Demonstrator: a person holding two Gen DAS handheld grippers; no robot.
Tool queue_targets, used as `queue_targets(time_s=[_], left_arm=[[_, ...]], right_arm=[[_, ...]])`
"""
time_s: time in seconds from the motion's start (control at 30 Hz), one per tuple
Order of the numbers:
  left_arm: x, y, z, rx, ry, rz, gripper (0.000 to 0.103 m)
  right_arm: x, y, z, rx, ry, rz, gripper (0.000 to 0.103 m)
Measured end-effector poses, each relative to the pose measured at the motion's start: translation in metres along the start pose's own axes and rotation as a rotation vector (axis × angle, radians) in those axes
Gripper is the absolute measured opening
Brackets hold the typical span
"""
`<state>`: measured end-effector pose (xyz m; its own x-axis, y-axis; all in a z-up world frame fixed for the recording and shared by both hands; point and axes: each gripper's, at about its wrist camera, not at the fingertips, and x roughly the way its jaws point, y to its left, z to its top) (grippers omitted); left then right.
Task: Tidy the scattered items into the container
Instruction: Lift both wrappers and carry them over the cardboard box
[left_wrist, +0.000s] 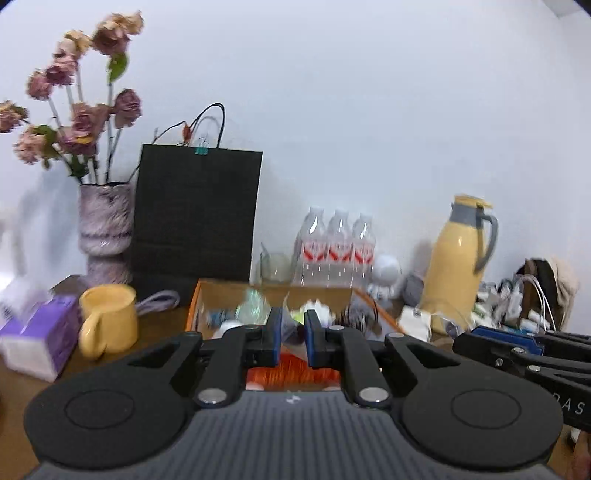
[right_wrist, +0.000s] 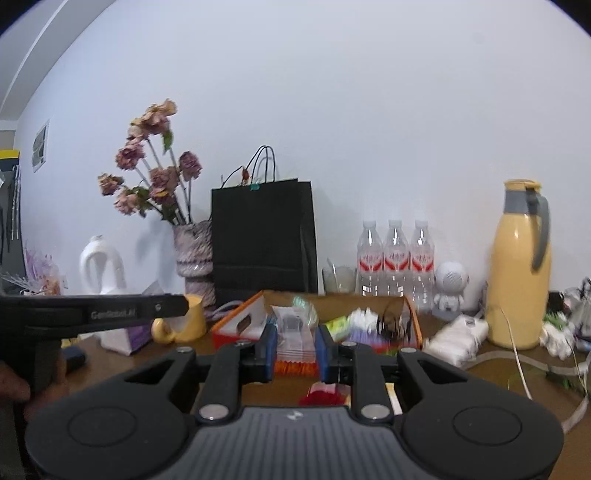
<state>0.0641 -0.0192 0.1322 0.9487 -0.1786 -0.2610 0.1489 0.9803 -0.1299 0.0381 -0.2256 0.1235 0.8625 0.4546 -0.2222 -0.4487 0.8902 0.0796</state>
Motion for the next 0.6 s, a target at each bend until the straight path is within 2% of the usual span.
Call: queue_targets(time_s=[0.17, 0.3, 0.4, 0.47, 0.53, 0.6], left_arm=[[0.068, 0.015, 0.034, -0.047, 0.076, -0.037, 0.013], [0.123, 0.02, 0.048, -0.056, 0.161, -0.074, 0.013], [0.181, 0.014, 0.046, -0.091, 0.332, -0.154, 0.013], [0.221, 0.009, 0.038, -0.101, 0.468, -0.182, 0.013], [0.252, 0.006, 0.026, -0.122, 0.573, -0.145, 0.013], [0.278, 0.003, 0.013, -0.114, 0.675, -0.148, 0.013]], right_arm=[[0.061, -0.027, 0.041, -0.031, 0.027, -0.017, 0.021], [0.111, -0.054, 0.067, -0.056, 0.138, -0.035, 0.021], [0.159, -0.074, 0.08, -0.086, 0.244, -0.047, 0.021], [0.196, -0.09, 0.081, -0.036, 0.369, -0.034, 0.021], [0.234, -0.104, 0.075, -0.002, 0.516, -0.051, 0.021], [0.265, -0.111, 0.066, -0.003, 0.644, -0.075, 0.021]])
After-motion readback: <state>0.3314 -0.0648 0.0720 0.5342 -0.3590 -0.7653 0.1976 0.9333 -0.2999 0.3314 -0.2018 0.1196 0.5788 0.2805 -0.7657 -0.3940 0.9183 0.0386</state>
